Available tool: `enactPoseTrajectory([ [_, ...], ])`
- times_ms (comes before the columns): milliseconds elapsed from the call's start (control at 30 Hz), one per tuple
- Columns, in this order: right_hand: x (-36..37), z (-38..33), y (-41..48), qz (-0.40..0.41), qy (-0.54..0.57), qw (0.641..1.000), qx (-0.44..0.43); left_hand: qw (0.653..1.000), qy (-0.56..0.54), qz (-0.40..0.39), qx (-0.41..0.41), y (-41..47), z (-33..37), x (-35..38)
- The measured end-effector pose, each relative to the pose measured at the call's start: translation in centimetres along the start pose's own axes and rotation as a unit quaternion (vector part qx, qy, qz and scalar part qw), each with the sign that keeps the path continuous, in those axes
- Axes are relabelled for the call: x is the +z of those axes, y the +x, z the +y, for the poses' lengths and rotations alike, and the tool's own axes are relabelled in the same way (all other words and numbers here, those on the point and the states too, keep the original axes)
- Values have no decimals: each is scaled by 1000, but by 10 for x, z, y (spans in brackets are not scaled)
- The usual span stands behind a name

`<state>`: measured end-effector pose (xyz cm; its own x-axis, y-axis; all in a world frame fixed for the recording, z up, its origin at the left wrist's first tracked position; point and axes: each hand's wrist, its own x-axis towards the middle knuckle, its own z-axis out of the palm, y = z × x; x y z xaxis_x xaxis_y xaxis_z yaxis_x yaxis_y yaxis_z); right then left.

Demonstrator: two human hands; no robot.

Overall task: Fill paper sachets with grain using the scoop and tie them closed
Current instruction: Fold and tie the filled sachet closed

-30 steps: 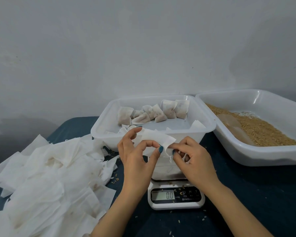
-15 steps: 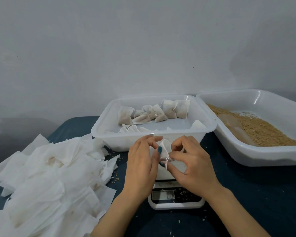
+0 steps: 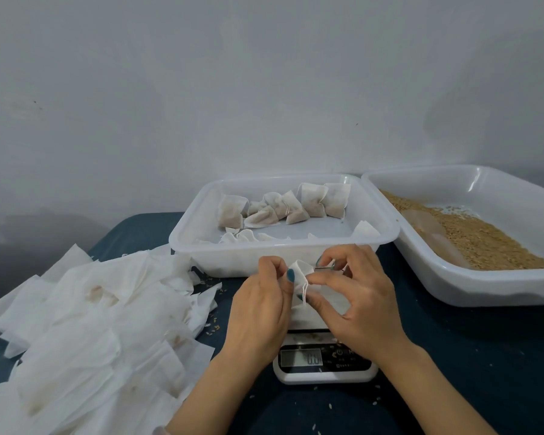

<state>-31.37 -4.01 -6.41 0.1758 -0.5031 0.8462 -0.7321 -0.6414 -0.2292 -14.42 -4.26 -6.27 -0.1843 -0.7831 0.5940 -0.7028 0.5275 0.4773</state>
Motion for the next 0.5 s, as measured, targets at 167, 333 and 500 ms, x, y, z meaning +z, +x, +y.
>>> enactPoseTrajectory([
  [167, 1, 1, -2, -10, 43, 998, -41, 1000, 4, 5, -2, 0, 1, -1],
  [333, 2, 3, -4, -30, 47, 998, -10, 1000, -24, -4, -4, -2, -1, -1],
  [500, 2, 4, -3, -42, 73, 996, 6, 997, -72, -13, -11, -1, -3, 1],
])
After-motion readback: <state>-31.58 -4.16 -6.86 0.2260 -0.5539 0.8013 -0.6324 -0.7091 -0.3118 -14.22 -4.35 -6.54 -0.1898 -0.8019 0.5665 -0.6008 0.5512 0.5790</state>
